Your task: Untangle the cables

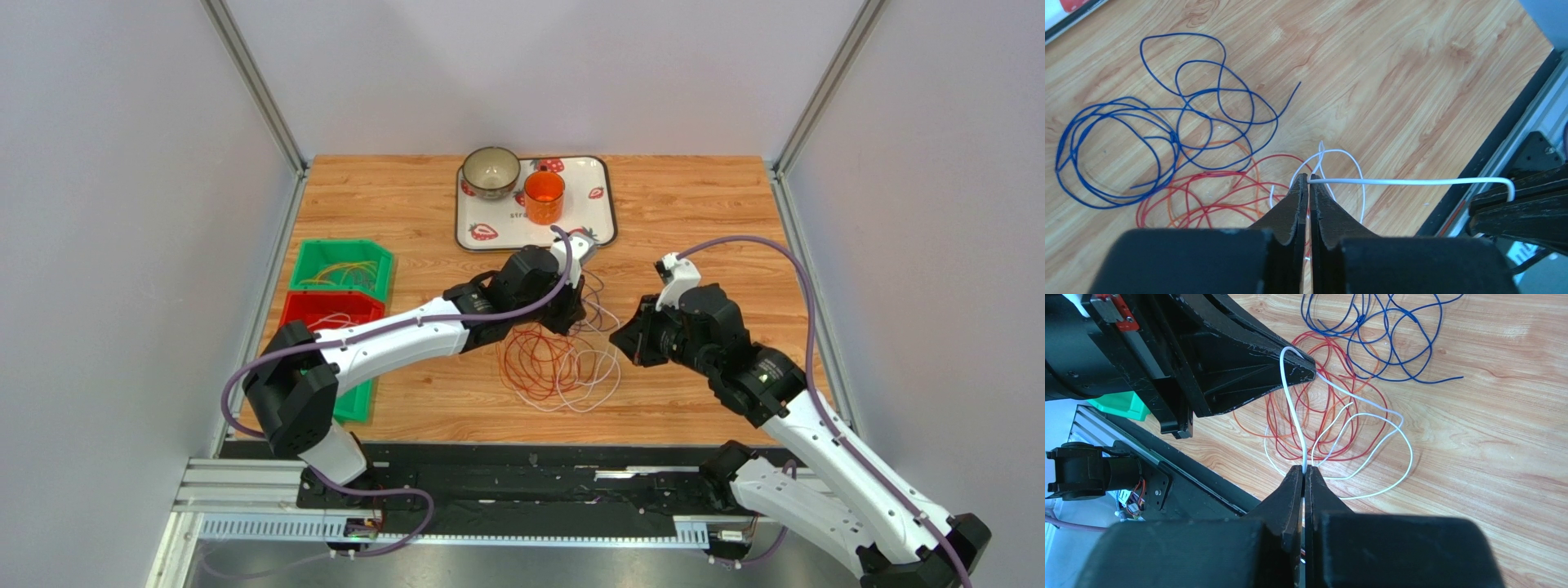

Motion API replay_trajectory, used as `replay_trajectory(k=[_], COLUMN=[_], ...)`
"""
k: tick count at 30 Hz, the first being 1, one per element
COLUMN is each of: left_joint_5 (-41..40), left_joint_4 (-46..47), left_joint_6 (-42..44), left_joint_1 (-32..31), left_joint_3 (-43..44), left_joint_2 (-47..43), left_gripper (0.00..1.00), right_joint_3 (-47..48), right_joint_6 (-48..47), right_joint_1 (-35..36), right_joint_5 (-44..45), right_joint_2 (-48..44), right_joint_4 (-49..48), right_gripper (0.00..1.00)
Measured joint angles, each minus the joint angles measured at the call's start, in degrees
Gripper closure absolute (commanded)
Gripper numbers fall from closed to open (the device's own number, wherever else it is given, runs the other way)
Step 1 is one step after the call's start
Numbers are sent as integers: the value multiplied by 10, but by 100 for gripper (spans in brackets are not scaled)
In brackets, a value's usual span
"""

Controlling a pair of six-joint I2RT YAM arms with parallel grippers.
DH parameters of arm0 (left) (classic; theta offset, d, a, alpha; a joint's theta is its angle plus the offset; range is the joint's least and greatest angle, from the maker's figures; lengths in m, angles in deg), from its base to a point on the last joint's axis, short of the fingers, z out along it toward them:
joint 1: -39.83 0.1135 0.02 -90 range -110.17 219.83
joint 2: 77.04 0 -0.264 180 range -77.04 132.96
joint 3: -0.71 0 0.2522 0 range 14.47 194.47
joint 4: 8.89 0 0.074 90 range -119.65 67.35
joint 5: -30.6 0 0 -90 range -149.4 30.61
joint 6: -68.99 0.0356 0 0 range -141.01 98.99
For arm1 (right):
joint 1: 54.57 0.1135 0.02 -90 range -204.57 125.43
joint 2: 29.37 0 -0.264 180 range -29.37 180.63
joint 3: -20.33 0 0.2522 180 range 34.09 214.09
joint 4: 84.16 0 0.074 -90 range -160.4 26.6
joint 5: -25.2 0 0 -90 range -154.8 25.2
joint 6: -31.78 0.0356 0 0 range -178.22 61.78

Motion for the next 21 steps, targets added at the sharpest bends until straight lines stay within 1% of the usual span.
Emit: replay_trajectory(k=[3,4,5,6,7,8,9,12,16,19,21], left_joint_5=[3,2,0,-3,-14,-26,-43,-98,-143,-162,-172], left_joint_4=[-2,-5,-10,-17,-30,-46,-66,-138,-216,-266,-305], left_joint_6=[3,3,3,3,4,4,4,8,13,13,14], left_joint_1=[-2,-2,-3,-4,-4,-4,-4,-2,21,60,98], left_joint_3=[5,7,10,14,20,28,40,89,142,168,195], left_joint_2=[0,0,0,0,-1,-1,-2,-9,-44,-90,-118], left_gripper=[100,100,100,100,100,100,100,100,100,100,100], right_joint_3=[0,0,0,0,0,0,-1,-9,-26,-36,-41], right_joint_6=[0,0,0,0,0,0,1,1,5,10,15], right_joint_1=[0,0,0,0,0,0,0,0,0,0,0], right_joint_5=[0,0,1,2,3,6,9,16,18,20,20], right_joint_2=[1,2,3,5,8,10,13,18,20,20,20], right_joint_4=[-1,-1,-1,-1,-1,-1,-1,-2,-3,-5,-8], right_gripper=[100,99,91,74,66,60,51,44,43,42,41])
